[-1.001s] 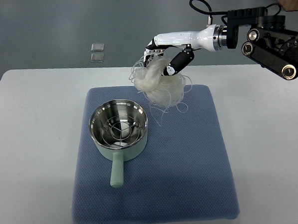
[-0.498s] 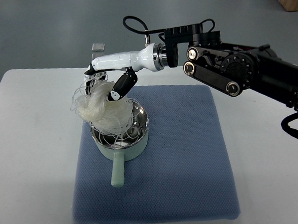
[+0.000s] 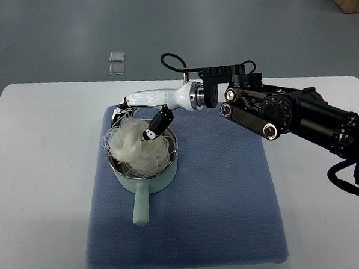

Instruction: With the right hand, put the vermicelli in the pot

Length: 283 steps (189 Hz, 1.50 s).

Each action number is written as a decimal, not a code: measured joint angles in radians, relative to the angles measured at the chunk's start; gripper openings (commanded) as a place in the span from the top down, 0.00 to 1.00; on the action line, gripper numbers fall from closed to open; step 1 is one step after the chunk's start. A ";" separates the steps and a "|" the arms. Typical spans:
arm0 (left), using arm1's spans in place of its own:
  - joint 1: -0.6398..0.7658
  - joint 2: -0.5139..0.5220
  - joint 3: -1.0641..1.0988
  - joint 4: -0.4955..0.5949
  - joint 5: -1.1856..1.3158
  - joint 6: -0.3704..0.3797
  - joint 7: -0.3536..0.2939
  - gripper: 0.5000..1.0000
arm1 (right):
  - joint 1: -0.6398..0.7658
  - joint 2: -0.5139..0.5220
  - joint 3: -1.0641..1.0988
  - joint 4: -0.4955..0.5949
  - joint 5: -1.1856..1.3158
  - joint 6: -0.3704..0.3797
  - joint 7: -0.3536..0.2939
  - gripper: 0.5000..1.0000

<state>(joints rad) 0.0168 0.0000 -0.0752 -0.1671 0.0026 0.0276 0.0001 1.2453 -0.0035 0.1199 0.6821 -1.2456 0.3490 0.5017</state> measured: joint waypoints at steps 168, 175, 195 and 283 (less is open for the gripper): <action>0.000 0.000 0.000 0.000 0.000 0.000 0.000 0.00 | 0.027 -0.180 0.095 -0.006 0.401 0.260 -0.125 0.17; 0.000 0.000 0.000 0.000 -0.001 0.000 0.000 0.00 | 0.020 -0.197 0.095 -0.006 0.457 0.261 -0.140 0.17; 0.000 0.000 0.000 0.000 -0.001 0.000 0.000 0.00 | -0.032 -0.251 0.096 -0.006 0.599 0.262 -0.161 0.17; 0.000 0.000 0.000 0.000 0.000 0.000 0.000 0.00 | -0.258 -0.361 0.105 -0.022 1.199 0.222 -0.268 0.17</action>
<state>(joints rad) 0.0167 0.0000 -0.0752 -0.1669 0.0025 0.0276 0.0001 0.9868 -0.3642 0.2247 0.6603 -0.0470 0.5715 0.2334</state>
